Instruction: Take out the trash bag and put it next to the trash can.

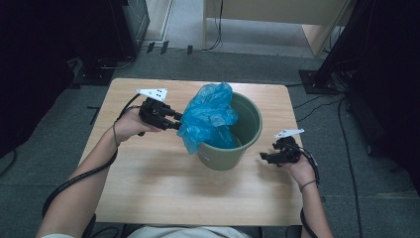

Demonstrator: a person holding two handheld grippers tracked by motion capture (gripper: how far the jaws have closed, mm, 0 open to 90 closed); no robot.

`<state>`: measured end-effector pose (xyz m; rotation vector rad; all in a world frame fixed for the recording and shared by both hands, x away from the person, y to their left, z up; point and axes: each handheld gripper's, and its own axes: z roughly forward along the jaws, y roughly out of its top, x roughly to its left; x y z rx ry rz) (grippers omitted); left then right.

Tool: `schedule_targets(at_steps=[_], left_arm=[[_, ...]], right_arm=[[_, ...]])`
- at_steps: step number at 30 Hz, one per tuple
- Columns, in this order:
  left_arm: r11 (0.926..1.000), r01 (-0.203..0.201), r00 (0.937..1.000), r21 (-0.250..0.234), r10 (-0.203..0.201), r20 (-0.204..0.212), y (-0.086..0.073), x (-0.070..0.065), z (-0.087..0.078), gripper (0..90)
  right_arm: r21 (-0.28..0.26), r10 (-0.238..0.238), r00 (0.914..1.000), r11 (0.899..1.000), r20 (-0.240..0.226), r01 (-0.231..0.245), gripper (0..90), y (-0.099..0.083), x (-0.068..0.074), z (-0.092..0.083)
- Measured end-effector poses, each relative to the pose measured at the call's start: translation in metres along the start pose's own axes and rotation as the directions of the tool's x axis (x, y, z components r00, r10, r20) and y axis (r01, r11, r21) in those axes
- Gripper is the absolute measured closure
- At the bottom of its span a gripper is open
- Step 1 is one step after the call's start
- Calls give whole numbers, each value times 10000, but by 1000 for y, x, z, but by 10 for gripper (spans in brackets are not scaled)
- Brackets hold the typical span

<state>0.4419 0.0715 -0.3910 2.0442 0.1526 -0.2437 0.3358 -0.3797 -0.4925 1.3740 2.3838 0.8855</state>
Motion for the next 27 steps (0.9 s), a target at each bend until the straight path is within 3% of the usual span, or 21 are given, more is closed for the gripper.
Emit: schedule_targets(at_steps=[6, 8, 12, 15, 21, 27], left_arm=[[9996, 7, 9999, -287, -10, -102, -1, -4, 6, 796], [9995, 255, 9996, -197, -256, -87, 1, -7, 6, 889], [9970, 692, 9972, -348, -700, -249, 13, -12, -5, 900], [9911, 878, 9954, -999, -912, -296, 25, -15, -23, 900], [9788, 526, 9897, -1977, -775, -1205, 62, -30, -72, 900], [9761, 423, 9718, -2132, -898, -2181, 86, -49, -121, 900]], right_arm=[[18, -32, 10000, 10000, 14, 32, 264, 0, 2, 1], [22, -59, 10000, 10000, 19, 59, 264, 0, 1, 1], [31, -32, 10000, 10000, 43, 32, 264, -1, 1, 1], [75, -3, 10000, 10000, 55, 3, 264, -2, 1, 2], [138, 13, 10000, 9999, 76, -14, 264, -2, 0, 3], [194, 41, 10000, 9998, 50, -42, 264, -3, 0, 4]])
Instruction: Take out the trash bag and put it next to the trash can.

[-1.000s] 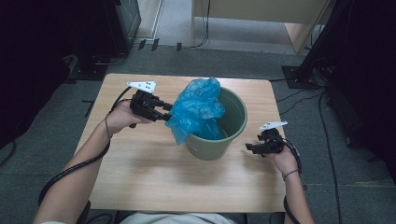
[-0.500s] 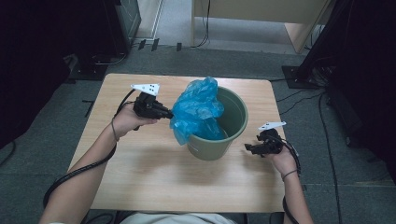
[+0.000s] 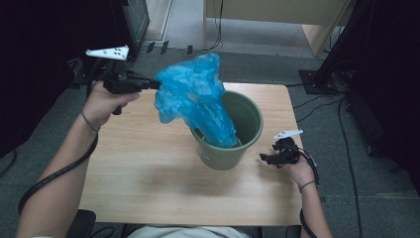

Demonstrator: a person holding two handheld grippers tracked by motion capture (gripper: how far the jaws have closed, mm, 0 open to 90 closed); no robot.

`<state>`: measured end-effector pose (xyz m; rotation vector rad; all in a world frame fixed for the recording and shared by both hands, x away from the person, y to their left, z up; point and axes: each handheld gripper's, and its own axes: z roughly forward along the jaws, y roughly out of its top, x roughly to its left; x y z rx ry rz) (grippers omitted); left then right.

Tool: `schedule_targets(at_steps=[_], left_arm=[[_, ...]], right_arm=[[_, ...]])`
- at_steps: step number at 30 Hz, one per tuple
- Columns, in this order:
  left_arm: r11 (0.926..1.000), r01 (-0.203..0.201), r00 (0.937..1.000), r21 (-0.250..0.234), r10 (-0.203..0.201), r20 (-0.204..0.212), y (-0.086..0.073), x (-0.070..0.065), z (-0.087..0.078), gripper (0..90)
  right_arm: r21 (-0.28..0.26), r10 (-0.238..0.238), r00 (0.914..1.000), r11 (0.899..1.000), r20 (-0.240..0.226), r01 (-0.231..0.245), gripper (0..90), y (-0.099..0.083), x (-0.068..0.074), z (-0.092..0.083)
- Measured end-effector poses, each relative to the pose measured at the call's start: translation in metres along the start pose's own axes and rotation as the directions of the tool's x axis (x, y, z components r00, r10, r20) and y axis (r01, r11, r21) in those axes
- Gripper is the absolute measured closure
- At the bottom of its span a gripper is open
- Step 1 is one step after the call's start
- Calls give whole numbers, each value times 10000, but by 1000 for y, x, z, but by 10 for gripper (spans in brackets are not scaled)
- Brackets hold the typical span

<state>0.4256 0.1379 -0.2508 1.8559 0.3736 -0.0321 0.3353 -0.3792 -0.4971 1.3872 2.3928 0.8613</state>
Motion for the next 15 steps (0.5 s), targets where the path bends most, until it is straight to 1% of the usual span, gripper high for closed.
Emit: schedule_targets(at_steps=[3, 6, 9, 11, 12, 13, 14, 15], left_arm=[[9997, -44, 9981, 242, 59, -620, 7, -3, -26, 900], [9994, -22, 9931, 359, 64, -1175, 6, -5, -56, 900], [9998, 82, 9845, 187, -48, -1755, 1, -7, -89, 900], [9997, 157, 9761, 211, -108, -2169, -4, -9, -110, 900], [9996, 112, 9706, 247, -49, -2405, -6, -11, -119, 900], [9998, 69, 9673, 210, -13, -2537, -8, -12, -128, 900], [9999, 126, 9646, 110, -93, -2636, -10, -13, -136, 900], [9999, 121, 9580, 94, -89, -2867, -11, -14, -143, 900]], right_arm=[[13, -39, 10000, 10000, -20, 39, 264, 0, 0, 0], [35, -31, 10000, 10000, -27, 31, 264, -1, 1, 0], [57, -39, 10000, 10000, -28, 40, 264, 0, 0, 1], [95, -78, 10000, 9999, -19, 78, 264, 0, 1, 2], [120, -106, 9999, 9999, -30, 107, 264, 1, 1, 3], [141, -70, 10000, 9999, -30, 70, 264, 1, 2, 3], [130, -104, 9999, 9999, -23, 104, 264, 2, 2, 4], [144, -126, 9999, 9998, -48, 127, 264, 2, 3, 4]])
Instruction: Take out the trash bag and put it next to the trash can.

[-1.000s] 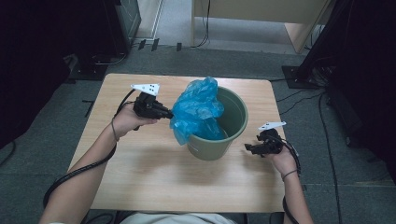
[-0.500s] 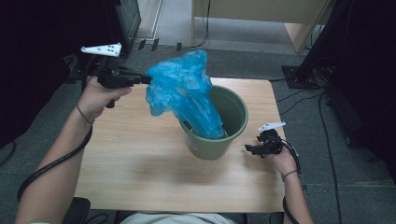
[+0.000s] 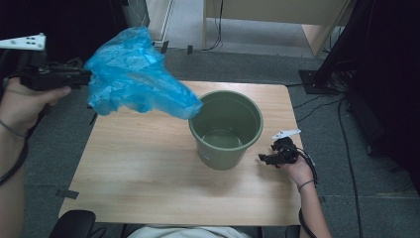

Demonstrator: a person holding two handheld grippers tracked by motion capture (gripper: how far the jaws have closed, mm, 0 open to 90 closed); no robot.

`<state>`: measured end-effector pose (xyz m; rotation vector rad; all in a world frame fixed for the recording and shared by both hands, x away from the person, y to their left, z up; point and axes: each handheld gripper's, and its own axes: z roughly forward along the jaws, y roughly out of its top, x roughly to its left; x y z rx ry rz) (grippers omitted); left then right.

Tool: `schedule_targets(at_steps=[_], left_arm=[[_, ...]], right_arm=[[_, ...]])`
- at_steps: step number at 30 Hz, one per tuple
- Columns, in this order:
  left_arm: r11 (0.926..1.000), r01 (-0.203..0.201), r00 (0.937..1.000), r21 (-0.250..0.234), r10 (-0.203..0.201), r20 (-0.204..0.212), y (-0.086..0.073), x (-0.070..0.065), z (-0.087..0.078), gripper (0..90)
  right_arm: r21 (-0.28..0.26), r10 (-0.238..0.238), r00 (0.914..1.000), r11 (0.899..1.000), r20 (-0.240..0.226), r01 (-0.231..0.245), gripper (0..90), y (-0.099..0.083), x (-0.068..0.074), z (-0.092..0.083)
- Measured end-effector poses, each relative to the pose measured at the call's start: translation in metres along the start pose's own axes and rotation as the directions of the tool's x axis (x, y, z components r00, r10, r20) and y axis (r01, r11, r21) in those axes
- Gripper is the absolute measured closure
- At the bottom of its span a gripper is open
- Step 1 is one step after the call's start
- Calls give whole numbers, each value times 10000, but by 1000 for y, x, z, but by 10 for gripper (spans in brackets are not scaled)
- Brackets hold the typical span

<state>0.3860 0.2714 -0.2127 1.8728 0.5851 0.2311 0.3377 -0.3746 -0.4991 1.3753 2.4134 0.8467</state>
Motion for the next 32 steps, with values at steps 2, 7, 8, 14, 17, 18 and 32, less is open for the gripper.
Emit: schedule_targets(at_steps=[2, 7, 8, 14, 17, 18, 32], left_arm=[[9999, 133, 9998, 36, -132, -167, -3, 2, -8, 900], [9937, 359, 9987, 1063, -395, 314, -30, 3, 25, 900], [9905, 471, 9976, 1290, -532, 441, -39, 4, 37, 900], [9740, 973, 9884, 2048, -1188, 952, -79, 7, 102, 900], [9669, 986, 9908, 2355, -1173, 669, -97, 7, 127, 900], [9638, 1009, 9915, 2467, -1179, 553, -105, 7, 135, 900], [9472, 2062, 9783, 2455, -2046, -323, -180, 10, 180, 783]], right_arm=[[81, -11, 10000, 10000, 6, 11, 263, 1, 1, 2], [215, -160, 9999, 9996, 15, 159, 260, 2, 3, 6], [225, -192, 9998, 9996, 12, 191, 260, 3, 4, 6], [188, -256, 9997, 9995, -11, 256, 260, 3, 5, 7], [93, -170, 9998, 9998, -39, 170, 260, 3, 5, 6], [45, -190, 9998, 9998, -45, 190, 260, 3, 5, 6], [-50, -295, 9996, 9996, -5, 295, 259, 3, 6, 7]])
